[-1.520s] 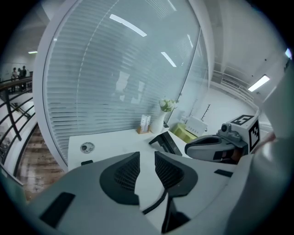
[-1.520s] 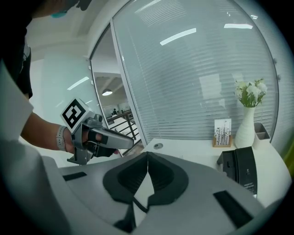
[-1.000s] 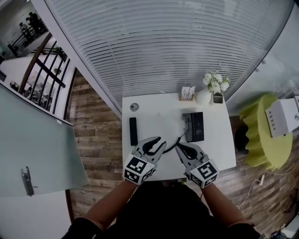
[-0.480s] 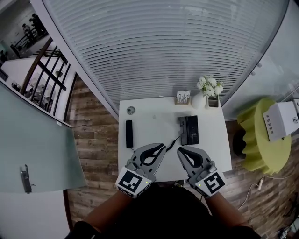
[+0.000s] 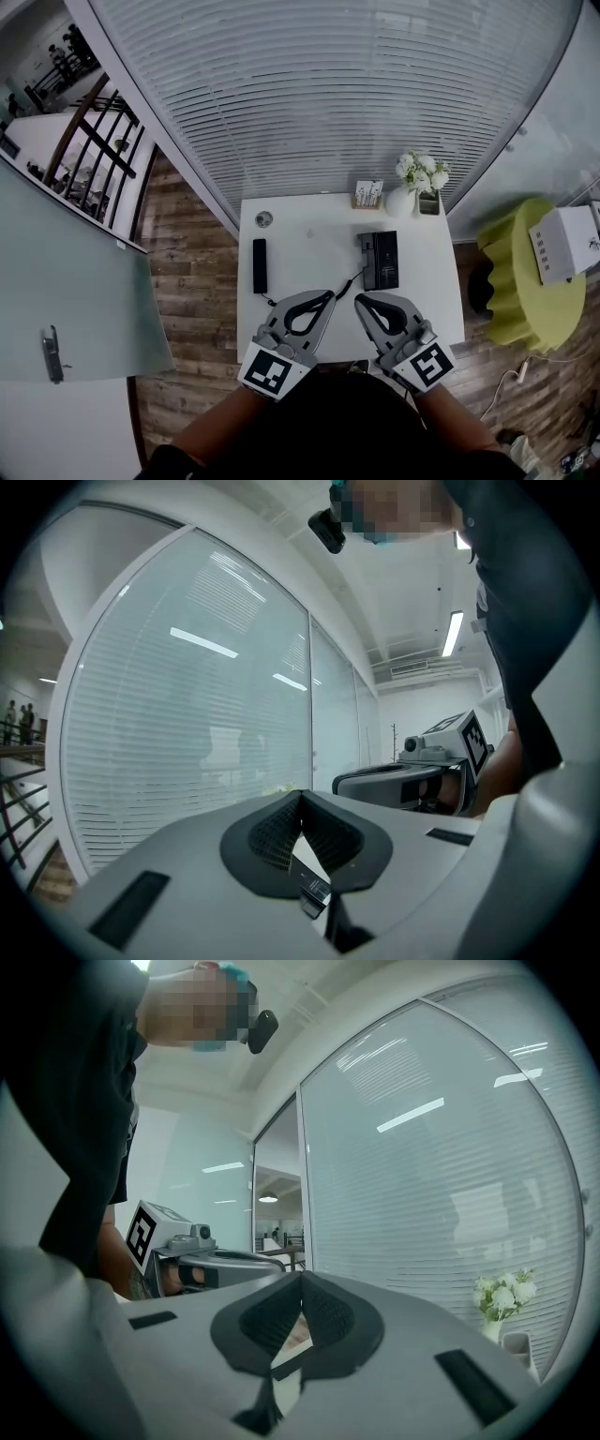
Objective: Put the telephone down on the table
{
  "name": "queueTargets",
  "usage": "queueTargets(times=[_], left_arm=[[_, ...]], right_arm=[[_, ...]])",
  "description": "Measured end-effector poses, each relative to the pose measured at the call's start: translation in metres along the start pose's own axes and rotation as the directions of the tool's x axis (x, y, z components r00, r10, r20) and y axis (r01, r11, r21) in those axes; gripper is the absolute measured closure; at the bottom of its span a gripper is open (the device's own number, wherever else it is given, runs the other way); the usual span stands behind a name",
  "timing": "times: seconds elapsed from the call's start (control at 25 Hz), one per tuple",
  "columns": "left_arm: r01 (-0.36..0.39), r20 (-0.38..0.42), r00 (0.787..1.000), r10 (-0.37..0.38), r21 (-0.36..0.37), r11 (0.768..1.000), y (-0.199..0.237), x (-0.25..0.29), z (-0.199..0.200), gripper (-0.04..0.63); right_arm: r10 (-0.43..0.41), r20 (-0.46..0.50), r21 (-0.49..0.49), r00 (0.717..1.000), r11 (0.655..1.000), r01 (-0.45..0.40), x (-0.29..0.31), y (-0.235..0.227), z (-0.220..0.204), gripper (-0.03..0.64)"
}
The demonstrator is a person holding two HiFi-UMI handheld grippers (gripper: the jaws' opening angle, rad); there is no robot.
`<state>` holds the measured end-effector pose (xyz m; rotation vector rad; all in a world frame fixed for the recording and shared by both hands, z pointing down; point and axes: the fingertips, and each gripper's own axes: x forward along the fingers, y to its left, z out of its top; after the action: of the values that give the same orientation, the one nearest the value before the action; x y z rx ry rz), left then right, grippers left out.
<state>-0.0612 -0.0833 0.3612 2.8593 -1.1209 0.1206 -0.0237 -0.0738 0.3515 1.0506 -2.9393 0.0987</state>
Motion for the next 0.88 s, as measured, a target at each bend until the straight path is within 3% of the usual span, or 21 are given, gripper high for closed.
queueTargets(times=[0.2,0.44,0.64,0.88], left_arm=[[0.017,-0.019,1.000,-0.016,0.029,0.999,0.0001,0.0019,0.0024,0.586],[0.008,-0.006,1.000,-0.008,-0.001,1.000,0.0012,0.0010,0.0004,0.586],[0.016,-0.024,1.000,-0.015,0.035,0.999,0.0020,0.0005,-0.0017,0.586],[0.026,-0.010,1.000,-0.025,0.013,1.000,-0.0002,0.0022,-0.0013,0.586]], right_arm=[[-0.003,-0.001,0.003,1.000,1.000,0.003,0.0022,-0.0027,0.0003,0.595],[-0.031,-0.014,0.017,0.999,0.999,0.032,0.0027,-0.0061,-0.0017,0.595],[-0.034,-0.013,0.010,0.999,0.999,0.034,0.0048,-0.0065,-0.0020,0.595],[-0.034,-0.026,0.025,0.999,0.999,0.034,0.0060,-0.0069,-0.0048,0.595]])
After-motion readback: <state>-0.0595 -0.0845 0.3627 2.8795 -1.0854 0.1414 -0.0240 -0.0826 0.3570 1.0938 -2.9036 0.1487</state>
